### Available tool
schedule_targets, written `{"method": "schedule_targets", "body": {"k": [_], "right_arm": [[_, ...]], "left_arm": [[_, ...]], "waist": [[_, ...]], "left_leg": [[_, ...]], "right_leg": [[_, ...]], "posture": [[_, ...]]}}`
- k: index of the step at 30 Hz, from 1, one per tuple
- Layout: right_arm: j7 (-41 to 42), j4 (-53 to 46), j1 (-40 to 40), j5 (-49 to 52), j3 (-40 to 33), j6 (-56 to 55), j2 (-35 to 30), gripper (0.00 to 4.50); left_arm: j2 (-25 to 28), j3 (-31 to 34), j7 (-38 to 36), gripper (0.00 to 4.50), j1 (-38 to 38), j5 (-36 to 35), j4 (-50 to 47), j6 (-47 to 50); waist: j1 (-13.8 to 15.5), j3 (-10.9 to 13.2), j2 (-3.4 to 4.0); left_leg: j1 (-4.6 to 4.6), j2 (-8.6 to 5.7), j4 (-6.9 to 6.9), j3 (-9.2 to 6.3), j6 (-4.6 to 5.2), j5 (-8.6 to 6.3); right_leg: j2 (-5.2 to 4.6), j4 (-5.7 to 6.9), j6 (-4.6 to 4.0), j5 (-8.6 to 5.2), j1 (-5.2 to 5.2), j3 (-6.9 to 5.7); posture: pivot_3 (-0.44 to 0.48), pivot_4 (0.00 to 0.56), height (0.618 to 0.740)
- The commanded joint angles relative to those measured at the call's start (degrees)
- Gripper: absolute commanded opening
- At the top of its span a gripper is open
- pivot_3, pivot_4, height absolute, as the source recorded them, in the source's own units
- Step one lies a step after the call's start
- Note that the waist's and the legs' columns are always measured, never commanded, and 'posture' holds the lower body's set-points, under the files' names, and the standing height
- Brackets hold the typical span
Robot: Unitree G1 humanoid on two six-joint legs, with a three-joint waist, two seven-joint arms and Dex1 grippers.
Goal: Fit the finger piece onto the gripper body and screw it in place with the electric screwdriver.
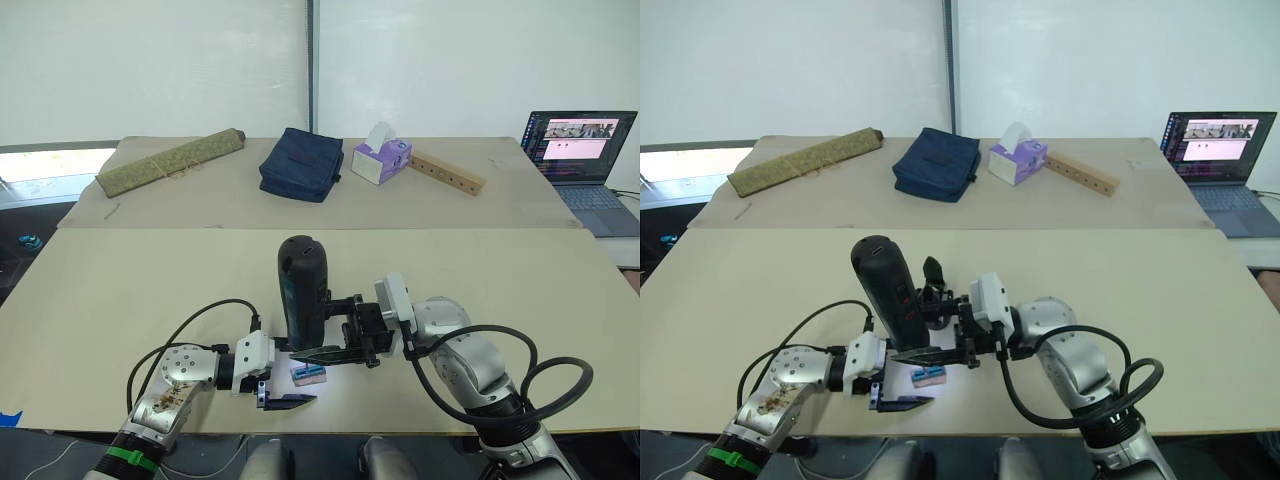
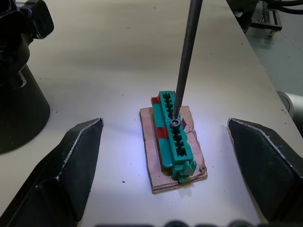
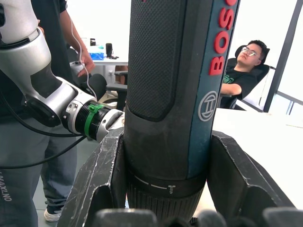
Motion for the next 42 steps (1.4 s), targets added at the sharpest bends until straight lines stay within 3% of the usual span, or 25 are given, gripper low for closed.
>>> {"method": "schedule_targets", "body": {"k": [1, 42], "right_arm": [[0.16, -1.4, -1.19, 1.19, -1.06, -0.49, 0.31, 1.95], [-0.22, -0.34, -0.46, -0.76, -0.13, 0.36, -1.37, 1.95]], "left_arm": [[-0.38, -2.01, 0.28, 4.46, 1.47, 1.21, 1.65, 1.68], [-0.38, -2.08, 0.41, 4.46, 1.22, 1.06, 1.08, 2.57]], "waist": [[0.01, 0.0, 0.0], [0.04, 0.0, 0.0]], "left_leg": [[0.0, 0.0, 0.0, 0.0, 0.0, 0.0], [-0.01, -0.01, 0.0, -0.02, 0.0, 0.0]], "right_leg": [[0.0, 0.0, 0.0, 0.0, 0.0, 0.0], [-0.07, -0.01, 0.03, -0.03, 0.01, -0.02]], "posture": [[0.0, 0.15, 0.74], [0.0, 0.15, 0.74]]}}
